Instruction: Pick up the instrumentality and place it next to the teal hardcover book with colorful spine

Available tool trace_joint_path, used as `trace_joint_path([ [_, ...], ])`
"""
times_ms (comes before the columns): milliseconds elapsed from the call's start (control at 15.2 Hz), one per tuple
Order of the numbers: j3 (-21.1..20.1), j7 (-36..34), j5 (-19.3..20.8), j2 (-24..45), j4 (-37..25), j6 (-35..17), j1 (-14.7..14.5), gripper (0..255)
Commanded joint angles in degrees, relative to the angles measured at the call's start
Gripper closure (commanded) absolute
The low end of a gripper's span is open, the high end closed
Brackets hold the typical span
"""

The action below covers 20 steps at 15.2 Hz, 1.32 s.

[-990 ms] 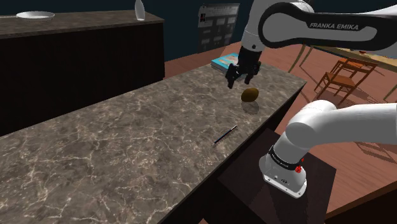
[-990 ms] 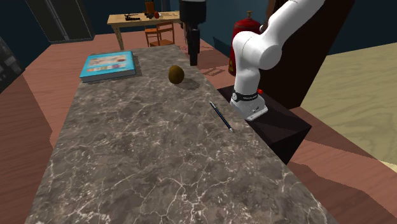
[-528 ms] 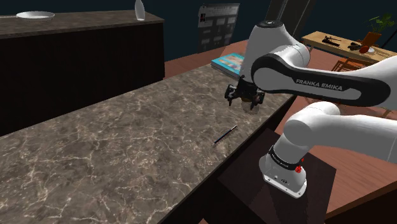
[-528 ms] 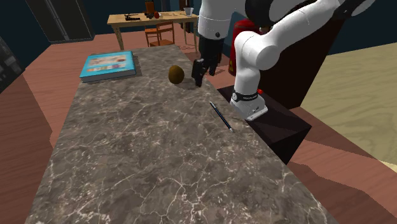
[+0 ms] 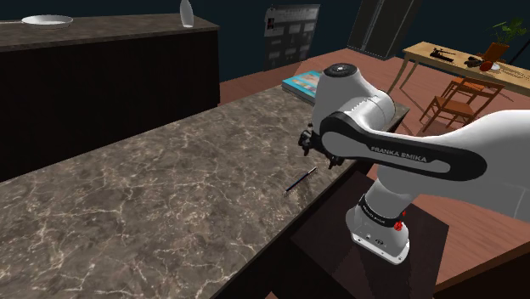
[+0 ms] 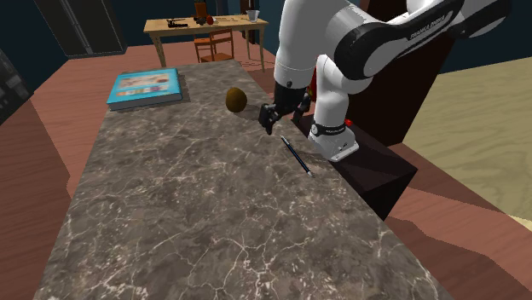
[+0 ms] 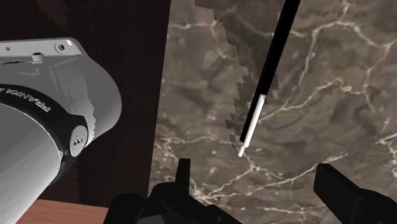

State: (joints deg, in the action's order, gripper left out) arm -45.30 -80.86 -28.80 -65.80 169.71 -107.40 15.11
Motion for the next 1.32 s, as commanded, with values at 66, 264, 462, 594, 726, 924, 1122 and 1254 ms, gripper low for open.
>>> trace_joint_path([
  [66, -1.75, -0.28, -1.62, 1.28, 1.77, -2.85, -0.21, 0],
  [264, -2.61, -0.24, -2.44, 2.07, 2.65, -4.41, -0.32, 0],
  [462, -2.61, -0.24, -2.44, 2.07, 2.66, -4.41, -0.32, 0],
  [594, -2.61, -0.24, -2.44, 2.07, 2.65, -4.41, -0.32, 0],
  [726, -2.60, -0.24, -2.44, 2.07, 2.65, -4.41, -0.32, 255],
  [924, -2.57, -0.25, -2.42, 2.00, 2.67, -4.33, -0.36, 255],
  [1122, -2.63, -0.26, -2.47, 2.07, 2.68, -4.42, -0.35, 255],
  [1254, -2.60, -0.17, -2.43, 2.13, 2.68, -4.50, -0.25, 255],
])
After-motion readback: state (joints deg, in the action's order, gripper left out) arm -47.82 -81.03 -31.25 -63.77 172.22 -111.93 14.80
